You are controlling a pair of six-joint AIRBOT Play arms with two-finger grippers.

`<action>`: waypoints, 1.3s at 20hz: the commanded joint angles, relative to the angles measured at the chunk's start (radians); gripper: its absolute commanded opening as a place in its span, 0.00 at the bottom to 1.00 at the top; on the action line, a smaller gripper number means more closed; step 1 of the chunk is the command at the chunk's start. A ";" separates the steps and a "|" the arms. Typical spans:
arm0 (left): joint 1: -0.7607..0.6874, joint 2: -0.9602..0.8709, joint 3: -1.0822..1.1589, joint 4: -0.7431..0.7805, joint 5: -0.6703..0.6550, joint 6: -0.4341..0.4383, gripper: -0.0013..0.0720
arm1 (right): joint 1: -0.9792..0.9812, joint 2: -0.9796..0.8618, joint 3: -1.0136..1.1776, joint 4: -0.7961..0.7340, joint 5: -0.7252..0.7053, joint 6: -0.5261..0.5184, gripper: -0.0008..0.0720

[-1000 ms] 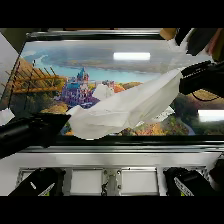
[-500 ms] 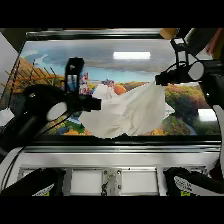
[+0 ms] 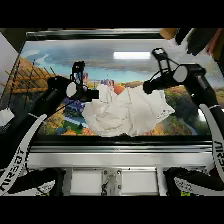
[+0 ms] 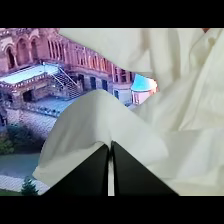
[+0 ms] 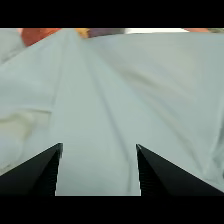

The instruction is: Fold the clothes and pants, and hang the long-sleeved shirts on hangers.

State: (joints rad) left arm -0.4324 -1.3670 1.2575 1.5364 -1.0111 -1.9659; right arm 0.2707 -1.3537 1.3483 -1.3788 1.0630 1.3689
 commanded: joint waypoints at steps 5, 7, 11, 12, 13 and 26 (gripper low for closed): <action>0.062 -0.014 0.001 -0.046 0.024 0.051 0.03 | 0.398 -0.058 -0.143 -0.142 -0.077 0.054 0.70; 0.062 -0.014 0.001 -0.047 0.022 0.051 0.03 | 0.446 -0.113 -0.143 -0.189 -0.130 0.102 0.71; 0.063 -0.014 0.001 -0.045 0.011 0.055 0.03 | 0.458 -0.196 -0.143 -0.215 -0.219 0.160 0.72; 0.062 -0.014 0.001 -0.046 0.011 0.060 0.03 | 0.458 -0.210 -0.142 -0.238 -0.230 0.191 0.72; 0.062 -0.014 0.001 -0.046 0.011 0.060 0.03 | 0.458 -0.220 -0.142 -0.264 -0.237 0.222 0.72; 0.063 0.047 0.001 -0.037 -0.007 0.108 0.03 | 0.417 -0.236 -0.142 -0.586 -0.159 0.610 0.48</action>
State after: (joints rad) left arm -0.3710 -1.3483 1.2575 1.4914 -1.0168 -1.8832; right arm 0.7078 -1.5913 1.2064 -1.9297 0.8742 1.9484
